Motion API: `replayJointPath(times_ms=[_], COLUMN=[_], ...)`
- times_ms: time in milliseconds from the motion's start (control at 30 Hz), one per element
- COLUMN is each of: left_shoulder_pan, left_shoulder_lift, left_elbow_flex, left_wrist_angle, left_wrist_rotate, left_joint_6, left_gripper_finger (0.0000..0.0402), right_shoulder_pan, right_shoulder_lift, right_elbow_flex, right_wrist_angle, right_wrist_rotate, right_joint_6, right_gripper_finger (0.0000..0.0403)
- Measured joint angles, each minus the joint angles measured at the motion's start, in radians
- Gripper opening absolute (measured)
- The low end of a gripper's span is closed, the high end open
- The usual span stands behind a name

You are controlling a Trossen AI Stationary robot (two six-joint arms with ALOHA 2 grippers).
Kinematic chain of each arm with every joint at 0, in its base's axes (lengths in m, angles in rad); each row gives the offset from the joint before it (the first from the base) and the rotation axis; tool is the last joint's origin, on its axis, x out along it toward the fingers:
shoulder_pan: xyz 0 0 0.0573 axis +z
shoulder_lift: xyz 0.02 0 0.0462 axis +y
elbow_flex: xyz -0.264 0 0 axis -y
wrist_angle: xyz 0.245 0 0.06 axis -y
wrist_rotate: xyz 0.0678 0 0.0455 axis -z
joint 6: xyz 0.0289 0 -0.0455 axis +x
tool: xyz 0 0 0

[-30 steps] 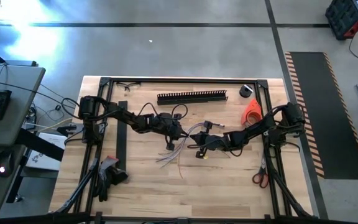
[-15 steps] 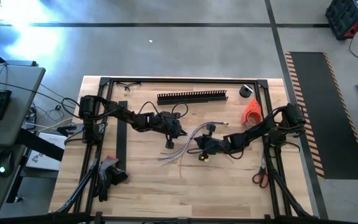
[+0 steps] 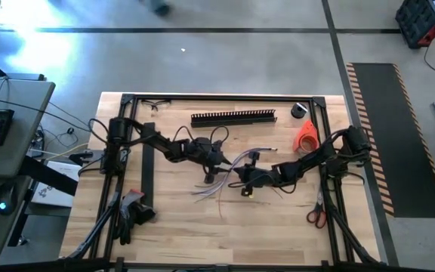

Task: Ziptie cables
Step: Wrap the zip tie around the cable wire

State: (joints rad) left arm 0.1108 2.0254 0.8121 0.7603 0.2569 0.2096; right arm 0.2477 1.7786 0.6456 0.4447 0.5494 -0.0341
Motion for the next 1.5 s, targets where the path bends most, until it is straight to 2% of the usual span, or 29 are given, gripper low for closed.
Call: replayJointPath(times_ms=[133,233,600,1000,1167,1267,1500], left_shoulder_pan=[-0.002,-0.004,-0.008,-0.008,-0.015,-0.023,-0.054], left_shoulder_lift=[0.025,0.026,0.026,0.026,0.026,0.026,0.026], left_elbow_flex=[0.019,0.024,0.025,0.025,0.025,0.025,0.025], left_wrist_angle=[-0.006,-0.006,-0.022,-0.023,-0.025,-0.025,-0.019], left_wrist_rotate=[0.002,0.003,0.022,0.011,0.006,0.004,-0.004], left_joint_6=[0.001,0.001,0.001,0.002,0.002,0.004,0.048], left_gripper_finger=[0.0135,0.0123,0.0009,0.0,0.0,0.0,0.0002], right_shoulder_pan=[0.008,0.015,0.016,0.042,0.039,0.039,0.031], right_shoulder_lift=[0.0,0.0,0.0,0.0,0.0,0.0,0.0], right_elbow_flex=[0.0,0.0,0.0,0.0,0.0,0.0,0.0], right_wrist_angle=[0.0,0.001,0.001,-0.044,-0.067,-0.071,-0.075], right_wrist_rotate=[-0.001,0.0,0.008,-0.001,-0.046,-0.054,-0.064], right_joint_6=[-0.019,-0.027,-0.037,0.035,0.12,0.148,0.271], right_gripper_finger=[0.0,0.0,0.0,0.0,0.0001,0.0018,0.0105])
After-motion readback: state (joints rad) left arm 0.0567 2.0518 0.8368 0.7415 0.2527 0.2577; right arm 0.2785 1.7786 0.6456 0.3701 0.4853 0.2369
